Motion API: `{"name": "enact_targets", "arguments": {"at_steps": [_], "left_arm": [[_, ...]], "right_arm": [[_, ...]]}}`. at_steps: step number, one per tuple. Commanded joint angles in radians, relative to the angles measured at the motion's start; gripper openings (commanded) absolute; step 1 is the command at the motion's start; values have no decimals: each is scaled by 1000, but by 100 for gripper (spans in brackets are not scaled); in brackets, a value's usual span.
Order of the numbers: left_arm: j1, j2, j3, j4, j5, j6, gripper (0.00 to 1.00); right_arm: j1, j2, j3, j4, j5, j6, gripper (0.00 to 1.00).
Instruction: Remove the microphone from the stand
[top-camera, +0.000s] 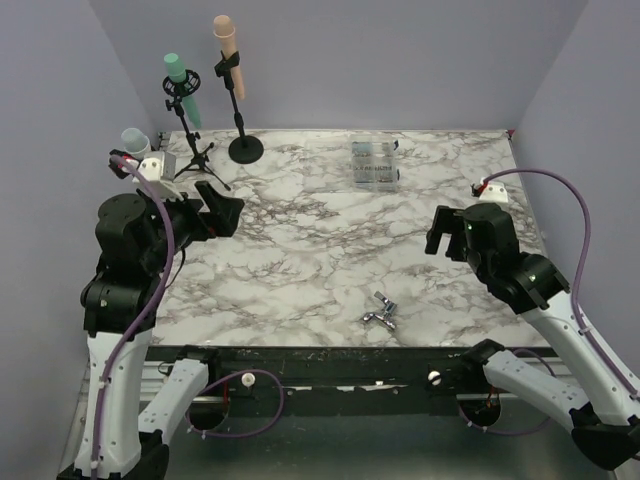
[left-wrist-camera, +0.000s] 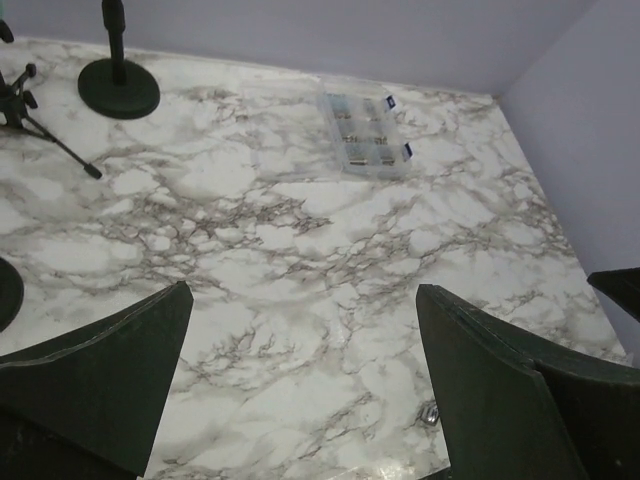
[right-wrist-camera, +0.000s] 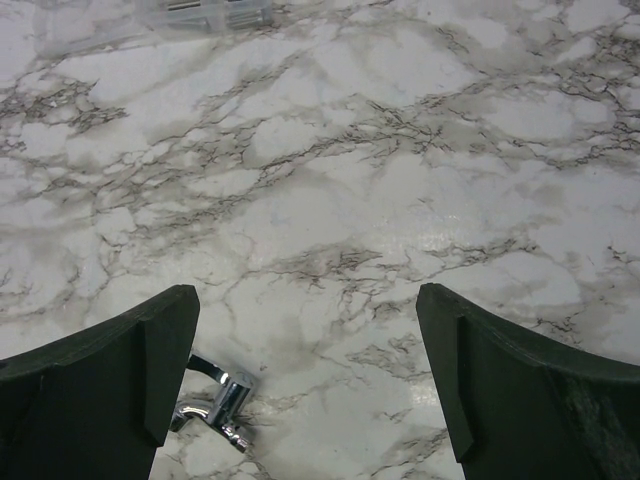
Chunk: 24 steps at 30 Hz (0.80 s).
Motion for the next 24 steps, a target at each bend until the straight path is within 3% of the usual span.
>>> {"name": "enact_targets", "arguments": {"at_steps": [1,8,16,24], "left_arm": [[-2,68,48,-94,-102,9,99],[7,184,164,-100,-386,49,99],[61,313,295,-3,-648,61,99],[270,432,328,152,-522,-5,99]], "right_arm": [[-2,-2,-23,57,-31,-3,100],[-2,7,-60,126,-108,29,100],[-2,-34,-90,154,99,165,100],[-2,-198,-138,234,167,218,100]]}}
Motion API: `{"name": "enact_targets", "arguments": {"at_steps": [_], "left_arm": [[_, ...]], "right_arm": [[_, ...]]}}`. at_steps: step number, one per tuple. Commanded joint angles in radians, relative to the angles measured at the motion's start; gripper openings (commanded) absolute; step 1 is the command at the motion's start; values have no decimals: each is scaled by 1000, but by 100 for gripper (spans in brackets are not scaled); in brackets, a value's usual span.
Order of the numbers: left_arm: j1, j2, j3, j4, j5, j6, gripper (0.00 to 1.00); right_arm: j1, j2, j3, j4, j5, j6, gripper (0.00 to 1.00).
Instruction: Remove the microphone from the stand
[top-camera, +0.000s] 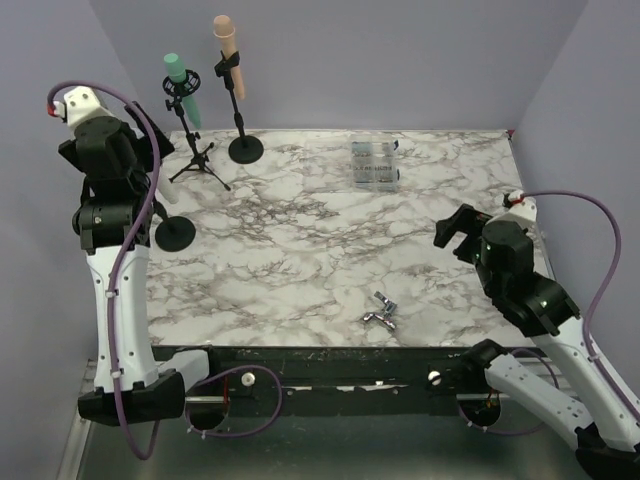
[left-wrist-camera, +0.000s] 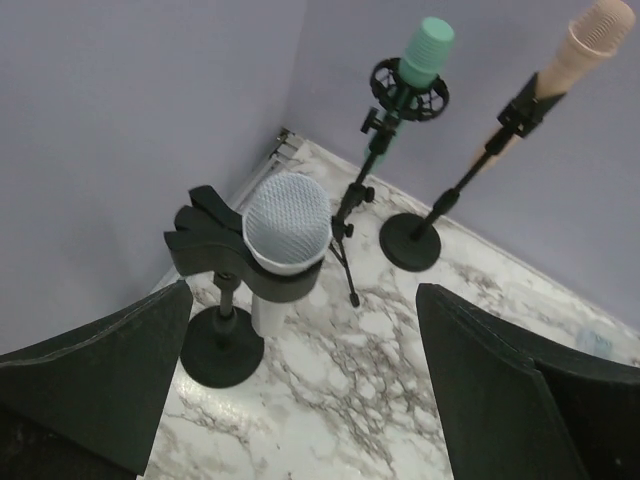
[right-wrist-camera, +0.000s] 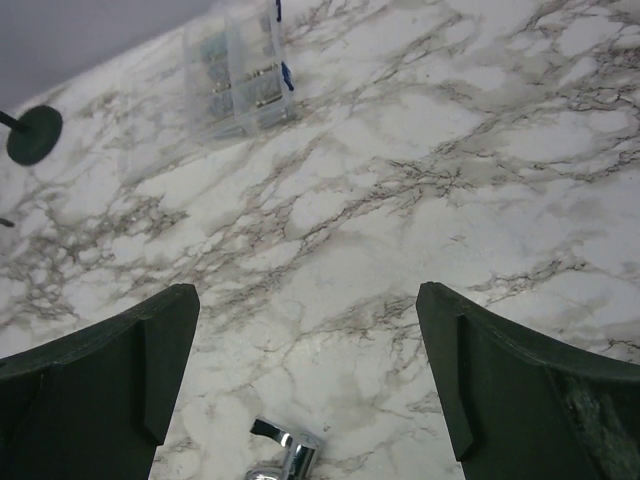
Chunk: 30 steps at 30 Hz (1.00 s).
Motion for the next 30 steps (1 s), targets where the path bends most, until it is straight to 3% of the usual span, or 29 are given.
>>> {"name": "enact_targets", "arguments": {"at_steps": [1,6,14,20,30], "left_arm": [[90,60,23,124,55,-30,99],[107,145,69,145,122,51,99],[158,218,61,145,212,62,99],[187,262,53,129,283,65,84],[188,279,41,117,239,85,55]], "right_arm": [[-3,-91,-25,86,73,58,100],[-2,-126,-13,140,-139,-43,100],[-2,-39,19,125,-232,-50,100],[-3,-29,11,132,-257,-53,100],[-2,-35,-11,123,-261,-46,100]]}}
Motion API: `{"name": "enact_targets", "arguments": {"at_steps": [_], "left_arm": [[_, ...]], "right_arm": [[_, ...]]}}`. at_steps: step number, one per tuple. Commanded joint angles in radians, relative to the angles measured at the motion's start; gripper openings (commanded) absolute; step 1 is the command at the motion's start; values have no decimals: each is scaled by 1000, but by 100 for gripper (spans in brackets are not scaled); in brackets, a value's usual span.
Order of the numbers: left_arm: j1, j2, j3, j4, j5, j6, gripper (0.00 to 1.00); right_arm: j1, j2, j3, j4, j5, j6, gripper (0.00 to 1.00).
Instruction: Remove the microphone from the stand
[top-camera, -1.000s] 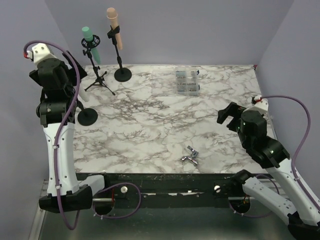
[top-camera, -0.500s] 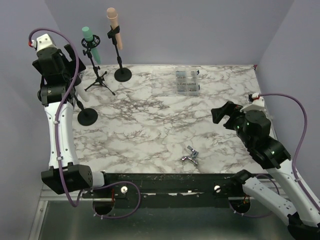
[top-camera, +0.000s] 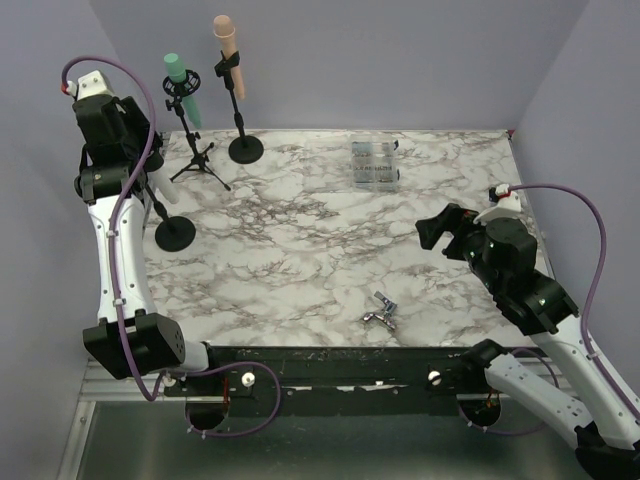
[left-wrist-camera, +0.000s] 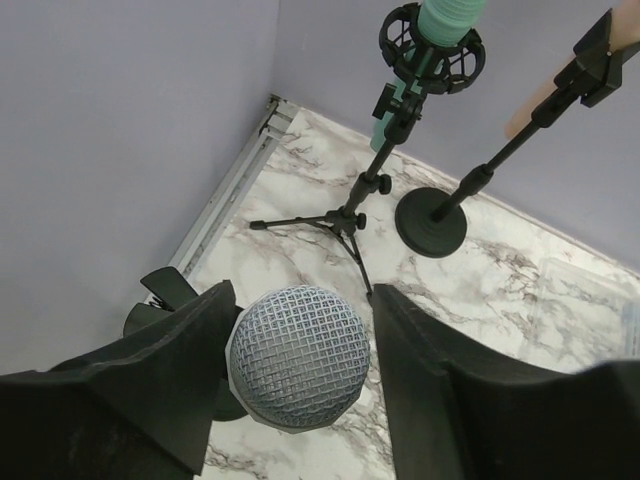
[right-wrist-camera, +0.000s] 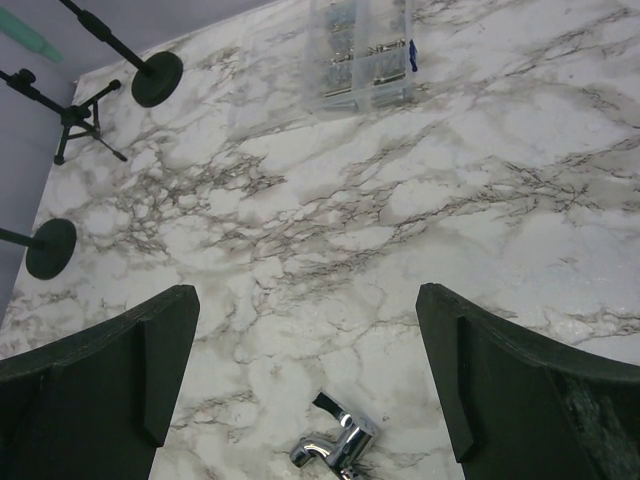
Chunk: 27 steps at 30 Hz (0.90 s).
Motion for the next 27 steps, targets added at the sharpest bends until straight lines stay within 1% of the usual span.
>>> {"name": "enact_targets", "arguments": {"at_steps": [1,7,13,16,18,24,27], "left_arm": [[6,5,-6,-4,-3,19,52],[6,-10,-16,-10,8,14,26],[-24,-52,-32,-5,24,7,9],[-58,-73,-38,-3,30,8,5],[-84,-87,-41,-3,35,2,0],[-152,-126,-55,2,79,-12,0],[-207,-147,-57,4,100,-20,0]], "right_arm": [[-2,-10,-7,7,-22,-3,100],[-1,-1,-9,-1,-23,0,100],[-2,11,-12,-3,-28,12,100],[-1,24,-15,1,-35,19,100],[-2,36,-13,1,-46,26,100],[-2,81,-12,3,-91,53,100],[-1,100,-13,7,-112,63,100]]}}
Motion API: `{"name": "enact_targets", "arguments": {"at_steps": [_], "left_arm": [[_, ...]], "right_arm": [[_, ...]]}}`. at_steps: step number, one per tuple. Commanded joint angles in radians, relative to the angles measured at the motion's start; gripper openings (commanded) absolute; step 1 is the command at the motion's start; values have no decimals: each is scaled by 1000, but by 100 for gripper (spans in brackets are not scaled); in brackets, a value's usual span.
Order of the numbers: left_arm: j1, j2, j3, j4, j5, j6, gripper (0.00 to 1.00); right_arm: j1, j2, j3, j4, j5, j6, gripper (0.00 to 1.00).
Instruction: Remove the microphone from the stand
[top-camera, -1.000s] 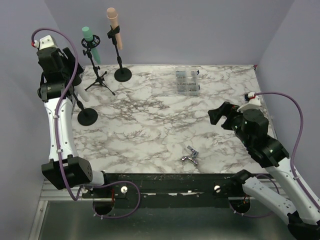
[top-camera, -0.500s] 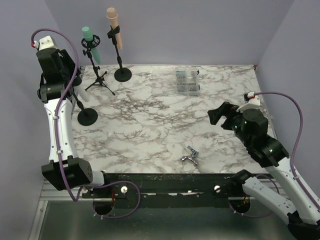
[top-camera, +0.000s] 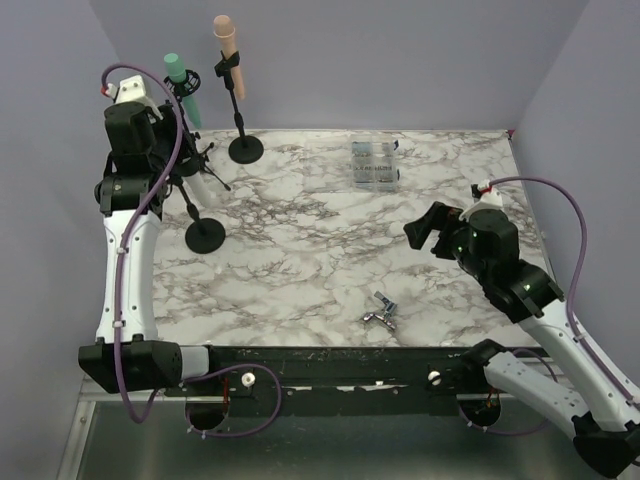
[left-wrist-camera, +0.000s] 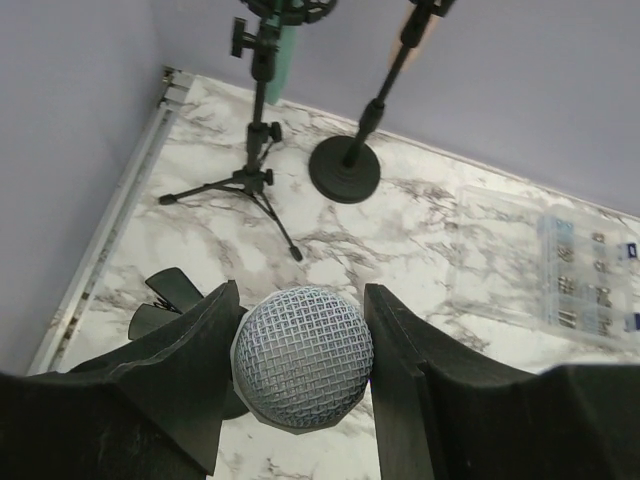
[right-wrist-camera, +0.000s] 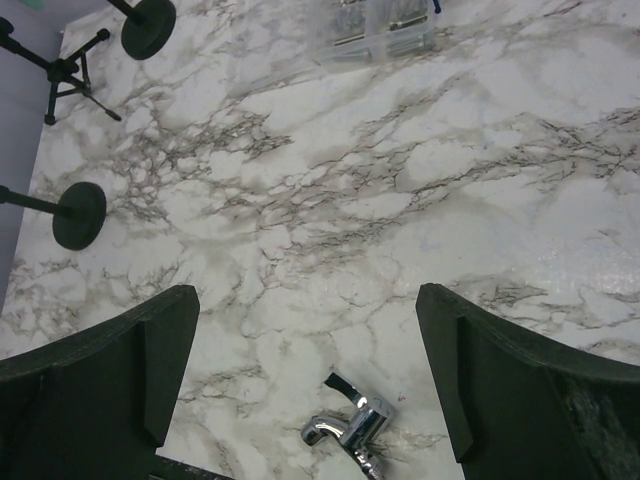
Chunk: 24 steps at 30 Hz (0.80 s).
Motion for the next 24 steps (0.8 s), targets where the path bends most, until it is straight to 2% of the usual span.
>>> {"name": "enact_targets", "arguments": {"at_steps": [1,7,13,24], "left_arm": [[-87,-66,-2,37,69,-23,0],[-266,-81,-14,43,91,-32,0],[-453,-84,-18,37,44,-19,0],[-679,-109,-16,29,8,0,0]], "right_arm": [[0,23,-10,14,-63,28,100],[-1,70,-18,36,-96,67,100],[-1,141,-18,48,-131,85,100],[3,267,-20,107,-172,132,100]]}}
